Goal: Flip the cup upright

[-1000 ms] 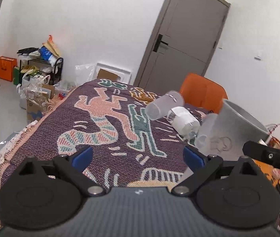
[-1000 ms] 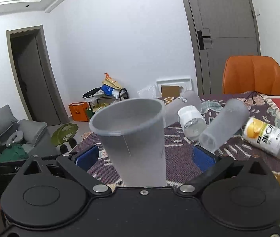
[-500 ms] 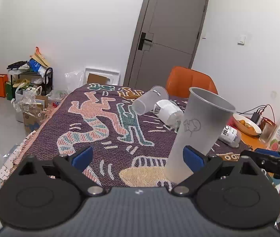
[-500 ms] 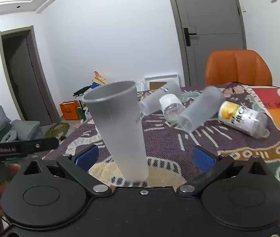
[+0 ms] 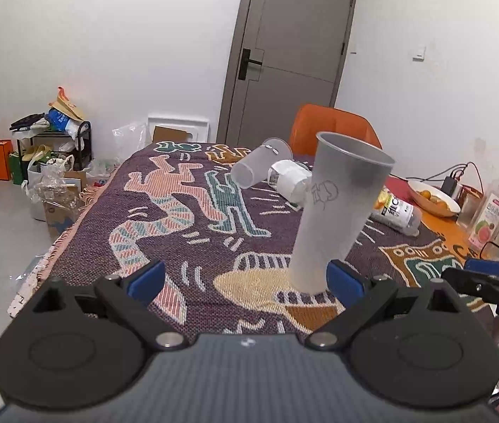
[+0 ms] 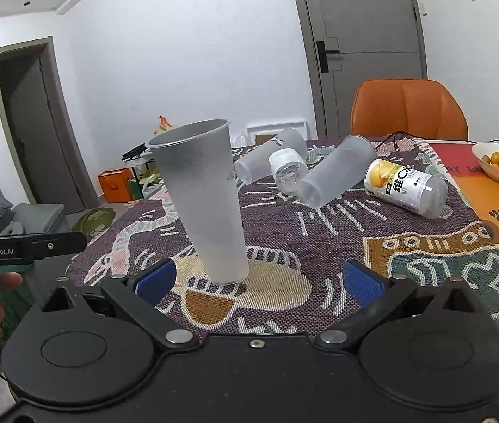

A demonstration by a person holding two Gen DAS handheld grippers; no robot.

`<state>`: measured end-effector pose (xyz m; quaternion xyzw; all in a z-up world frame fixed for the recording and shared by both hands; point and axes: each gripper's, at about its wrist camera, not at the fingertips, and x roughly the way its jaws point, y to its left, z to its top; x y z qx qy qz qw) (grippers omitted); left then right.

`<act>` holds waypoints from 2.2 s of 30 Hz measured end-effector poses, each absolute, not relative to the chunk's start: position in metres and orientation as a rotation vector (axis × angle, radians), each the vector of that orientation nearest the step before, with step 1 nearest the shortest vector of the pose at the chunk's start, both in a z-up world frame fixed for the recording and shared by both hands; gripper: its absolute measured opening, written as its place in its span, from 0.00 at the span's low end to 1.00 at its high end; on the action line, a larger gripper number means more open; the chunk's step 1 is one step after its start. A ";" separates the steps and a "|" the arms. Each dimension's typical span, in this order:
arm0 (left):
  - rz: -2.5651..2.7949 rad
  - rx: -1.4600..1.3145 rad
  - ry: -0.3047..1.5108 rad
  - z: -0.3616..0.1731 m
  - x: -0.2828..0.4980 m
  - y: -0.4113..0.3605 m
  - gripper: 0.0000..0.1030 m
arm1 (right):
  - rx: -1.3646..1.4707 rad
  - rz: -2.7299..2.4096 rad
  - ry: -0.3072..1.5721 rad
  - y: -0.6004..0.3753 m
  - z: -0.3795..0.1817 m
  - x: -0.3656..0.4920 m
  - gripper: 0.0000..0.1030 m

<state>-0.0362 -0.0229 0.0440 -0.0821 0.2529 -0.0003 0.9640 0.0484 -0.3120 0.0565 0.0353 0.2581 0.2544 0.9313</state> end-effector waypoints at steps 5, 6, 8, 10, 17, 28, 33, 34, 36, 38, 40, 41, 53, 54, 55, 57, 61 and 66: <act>-0.012 -0.141 0.522 0.045 -0.043 -0.029 0.94 | 0.062 0.529 0.520 -0.315 0.059 0.037 1.00; -0.012 -0.140 0.524 0.045 -0.044 -0.030 0.94 | 0.061 0.533 0.521 -0.316 0.059 0.036 1.00; -0.011 -0.139 0.523 0.044 -0.046 -0.031 0.94 | 0.065 0.537 0.530 -0.318 0.059 0.035 1.00; -0.009 -0.134 0.527 0.042 -0.047 -0.033 0.94 | 0.063 0.541 0.544 -0.318 0.059 0.034 1.00; -0.015 -0.112 0.547 0.039 -0.051 -0.034 0.94 | 0.045 0.557 0.571 -0.317 0.055 0.032 1.00; -0.002 -0.099 0.532 0.046 -0.058 -0.031 0.94 | 0.052 0.560 0.572 -0.316 0.057 0.032 1.00; -0.005 -0.092 0.527 0.047 -0.061 -0.033 0.94 | 0.037 0.575 0.569 -0.312 0.058 0.029 1.00; -0.005 -0.093 0.527 0.047 -0.061 -0.033 0.94 | 0.033 0.577 0.567 -0.311 0.059 0.027 1.00; -0.007 -0.094 0.526 0.047 -0.061 -0.033 0.94 | 0.028 0.582 0.563 -0.310 0.060 0.026 1.00; -0.009 -0.094 0.529 0.047 -0.061 -0.033 0.94 | 0.028 0.583 0.563 -0.309 0.061 0.026 1.00; -0.011 -0.095 0.530 0.047 -0.061 -0.033 0.94 | 0.029 0.583 0.562 -0.309 0.062 0.025 1.00; -0.012 -0.095 0.530 0.047 -0.061 -0.033 0.94 | 0.030 0.583 0.561 -0.309 0.062 0.025 1.00; -0.013 -0.105 0.532 0.048 -0.062 -0.033 0.94 | 0.025 0.585 0.561 -0.306 0.065 0.023 1.00; -0.014 -0.105 0.530 0.048 -0.063 -0.033 0.94 | 0.025 0.584 0.559 -0.305 0.065 0.022 1.00; -0.014 -0.106 0.528 0.048 -0.063 -0.033 0.95 | 0.024 0.585 0.557 -0.305 0.066 0.022 1.00; -0.015 -0.104 0.534 0.047 -0.062 -0.033 0.94 | 0.021 0.587 0.555 -0.305 0.066 0.022 1.00; -0.015 -0.105 0.535 0.047 -0.062 -0.033 0.95 | 0.021 0.585 0.559 -0.305 0.066 0.023 1.00; -0.013 -0.104 0.535 0.047 -0.062 -0.033 0.94 | 0.016 0.589 0.556 -0.305 0.066 0.023 1.00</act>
